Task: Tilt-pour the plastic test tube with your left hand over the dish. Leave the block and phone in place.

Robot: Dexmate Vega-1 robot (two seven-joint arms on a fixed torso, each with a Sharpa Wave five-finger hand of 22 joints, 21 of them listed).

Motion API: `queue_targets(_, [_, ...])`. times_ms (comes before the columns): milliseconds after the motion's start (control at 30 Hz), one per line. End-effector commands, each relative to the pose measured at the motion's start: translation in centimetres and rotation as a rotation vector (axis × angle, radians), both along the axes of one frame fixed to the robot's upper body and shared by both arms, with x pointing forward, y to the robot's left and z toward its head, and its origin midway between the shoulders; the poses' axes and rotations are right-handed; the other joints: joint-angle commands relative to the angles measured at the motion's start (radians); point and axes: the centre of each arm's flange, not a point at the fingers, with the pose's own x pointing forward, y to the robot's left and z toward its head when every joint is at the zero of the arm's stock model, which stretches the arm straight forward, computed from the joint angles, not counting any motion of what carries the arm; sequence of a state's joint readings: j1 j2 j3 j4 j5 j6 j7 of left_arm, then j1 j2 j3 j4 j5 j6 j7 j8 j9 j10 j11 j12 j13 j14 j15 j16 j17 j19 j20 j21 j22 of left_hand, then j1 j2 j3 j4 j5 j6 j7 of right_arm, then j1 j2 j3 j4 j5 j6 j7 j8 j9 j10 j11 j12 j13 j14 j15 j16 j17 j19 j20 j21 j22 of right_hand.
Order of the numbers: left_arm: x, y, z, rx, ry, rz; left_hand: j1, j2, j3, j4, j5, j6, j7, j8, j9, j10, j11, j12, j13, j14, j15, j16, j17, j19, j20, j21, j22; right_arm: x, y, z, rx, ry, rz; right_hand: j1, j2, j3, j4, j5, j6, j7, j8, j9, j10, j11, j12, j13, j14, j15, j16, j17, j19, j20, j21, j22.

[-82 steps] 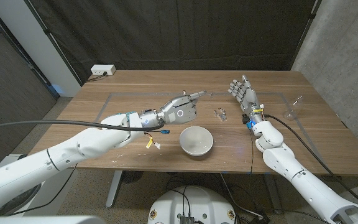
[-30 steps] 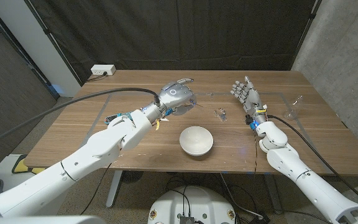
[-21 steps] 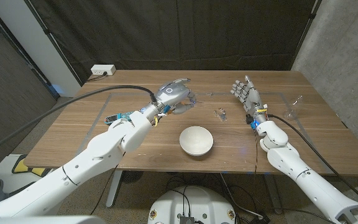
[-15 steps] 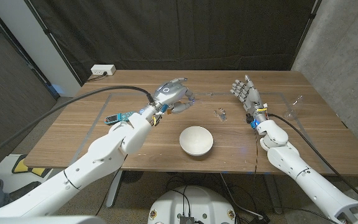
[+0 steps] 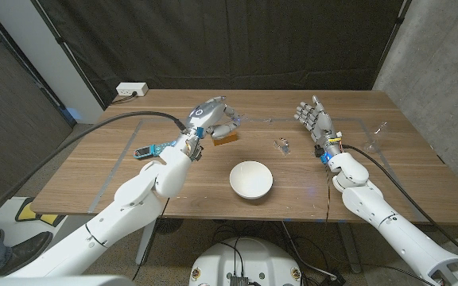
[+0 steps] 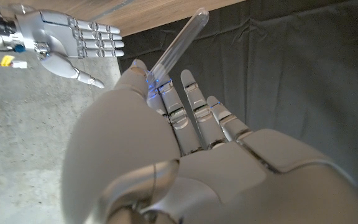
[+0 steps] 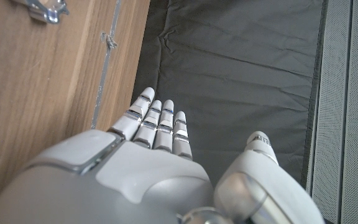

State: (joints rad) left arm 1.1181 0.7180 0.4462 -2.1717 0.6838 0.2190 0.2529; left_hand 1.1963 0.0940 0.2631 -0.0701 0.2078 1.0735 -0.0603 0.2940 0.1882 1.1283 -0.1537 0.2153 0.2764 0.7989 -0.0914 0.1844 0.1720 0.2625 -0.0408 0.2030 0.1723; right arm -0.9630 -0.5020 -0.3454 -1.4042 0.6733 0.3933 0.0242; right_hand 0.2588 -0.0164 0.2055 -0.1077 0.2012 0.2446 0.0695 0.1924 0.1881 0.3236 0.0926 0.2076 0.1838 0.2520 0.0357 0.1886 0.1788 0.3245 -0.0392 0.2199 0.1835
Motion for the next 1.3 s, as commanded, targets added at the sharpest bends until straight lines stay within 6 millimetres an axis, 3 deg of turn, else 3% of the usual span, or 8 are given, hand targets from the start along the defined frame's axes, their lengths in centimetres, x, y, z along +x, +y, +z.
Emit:
queue_targets(33, [2.1, 2.1, -0.7, -0.253, 0.152, -0.153, 0.011, 0.012, 0.023, 0.017, -0.003, 0.005, 0.012, 0.002, 0.006, 0.047, -0.037, 0.004, 0.003, 0.012, -0.118, 0.001, 0.004, 0.009, -0.077, -0.001, 0.003, 0.1, -0.1, -0.1, 0.003, 0.002, -0.011, 0.008, 0.009, 0.0, 0.0, -0.003, 0.012, 0.001, 0.005, 0.002, 0.006, -0.001, 0.006, 0.003, 0.007, -0.003, -0.001, 0.005, 0.007, 0.001, -0.002, 0.004])
queue_targets(367, [3.5, 2.9, -1.4, -0.417, 0.277, -0.324, 0.009, 0.012, 0.025, 0.021, -0.004, -0.001, 0.015, -0.001, 0.007, 0.045, -0.035, 0.004, 0.004, 0.017, -0.116, 0.001, 0.004, 0.009, -0.071, -0.002, 0.003, 0.7, -0.1, -0.2, 0.003, 0.016, -0.006, 0.008, 0.01, 0.0, -0.001, -0.004, 0.012, 0.001, 0.005, 0.002, 0.007, 0.001, 0.006, 0.003, 0.008, -0.003, -0.001, 0.005, 0.007, 0.0, -0.003, 0.004])
queue_targets(867, [4.3, 4.2, -2.2, -0.449, 0.247, -0.19, 0.009, 0.01, 0.029, 0.024, -0.006, -0.005, 0.028, -0.004, 0.008, 0.046, -0.032, 0.005, 0.006, 0.02, -0.114, -0.001, 0.003, 0.007, -0.07, -0.003, 0.004, 1.1, 0.1, 0.1, -0.017, 0.026, 0.003, 0.009, 0.01, -0.001, -0.001, -0.004, 0.012, 0.002, 0.004, 0.002, 0.004, 0.0, 0.005, 0.003, 0.007, -0.005, -0.002, 0.005, 0.01, 0.0, -0.003, 0.003])
queue_targets(1067, [5.6, 5.1, -2.3, -0.445, 0.206, -0.062, 0.009, 0.01, 0.03, 0.025, -0.006, -0.002, 0.025, -0.003, 0.008, 0.05, -0.033, 0.006, 0.006, 0.021, -0.113, -0.001, 0.003, 0.007, -0.069, -0.004, 0.004, 1.0, 0.4, 0.1, -0.021, 0.027, 0.005, 0.009, 0.011, -0.001, -0.002, -0.004, 0.013, 0.002, 0.004, 0.002, 0.004, 0.001, 0.005, 0.003, 0.007, -0.005, -0.002, 0.005, 0.011, -0.001, -0.003, 0.003])
queue_targets(1300, [7.1, 6.0, -2.3, -0.458, 0.246, -0.028, 0.009, 0.007, 0.031, 0.026, -0.007, -0.002, 0.023, -0.004, 0.008, 0.048, -0.033, 0.004, 0.006, 0.018, -0.113, -0.002, 0.002, -0.003, -0.066, -0.007, 0.004, 1.0, 0.8, 0.0, -0.022, 0.033, 0.002, 0.009, 0.011, -0.001, -0.002, -0.004, 0.013, 0.001, 0.005, 0.002, 0.004, 0.003, 0.005, 0.003, 0.008, -0.005, -0.001, 0.005, 0.011, -0.001, -0.004, 0.003])
